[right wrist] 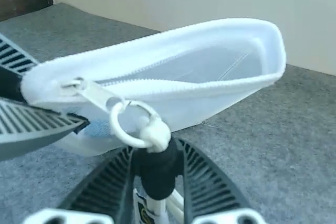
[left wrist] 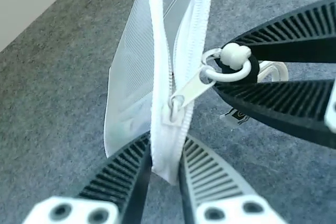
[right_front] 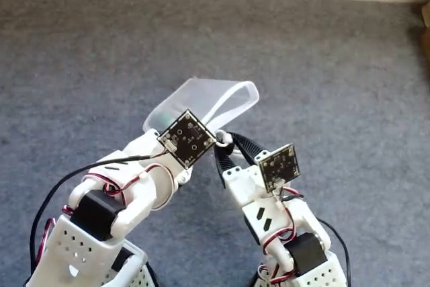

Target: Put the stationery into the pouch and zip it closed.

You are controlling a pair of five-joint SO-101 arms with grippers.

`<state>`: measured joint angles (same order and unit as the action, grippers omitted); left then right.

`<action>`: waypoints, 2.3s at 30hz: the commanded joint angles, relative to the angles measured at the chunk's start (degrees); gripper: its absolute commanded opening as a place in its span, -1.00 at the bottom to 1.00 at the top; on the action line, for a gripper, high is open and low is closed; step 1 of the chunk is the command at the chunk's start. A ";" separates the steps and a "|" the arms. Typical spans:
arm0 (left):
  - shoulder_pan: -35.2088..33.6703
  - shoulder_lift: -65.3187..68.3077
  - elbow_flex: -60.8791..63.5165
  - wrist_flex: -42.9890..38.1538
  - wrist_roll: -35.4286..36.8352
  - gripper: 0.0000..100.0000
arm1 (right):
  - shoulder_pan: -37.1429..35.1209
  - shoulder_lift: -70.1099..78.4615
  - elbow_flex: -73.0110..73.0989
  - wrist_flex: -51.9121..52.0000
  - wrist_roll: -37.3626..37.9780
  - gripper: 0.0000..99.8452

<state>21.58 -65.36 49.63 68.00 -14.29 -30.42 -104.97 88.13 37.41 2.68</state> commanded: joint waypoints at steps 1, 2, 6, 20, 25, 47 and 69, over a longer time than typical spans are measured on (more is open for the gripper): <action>-2.24 -0.75 0.22 0.18 0.44 -0.99 | 2.33 -0.13 -3.38 0.31 -0.44 -0.99; -2.24 -0.75 0.40 0.18 0.44 -0.99 | 3.30 -0.13 -3.38 0.31 -0.62 -0.99; -2.24 -0.75 1.80 -0.18 0.35 -0.99 | 7.16 -0.13 -4.18 0.13 -0.62 -0.99; -2.24 -0.75 3.12 0.00 -1.49 -0.99 | 15.43 -0.04 -4.97 -1.98 -0.70 -0.99; -2.24 -0.75 3.12 0.18 -1.49 -0.99 | 19.30 0.40 -4.79 -5.67 -0.70 -0.99; -2.24 -4.35 3.21 0.26 -1.41 -0.99 | 25.27 0.48 4.53 -22.29 -0.18 -0.99; -2.24 -19.38 5.85 5.19 -1.49 -0.99 | 33.36 -0.04 9.10 -28.26 -0.62 -0.99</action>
<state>21.67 -82.33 55.43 72.31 -15.43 -1.05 -104.26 95.78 10.07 2.77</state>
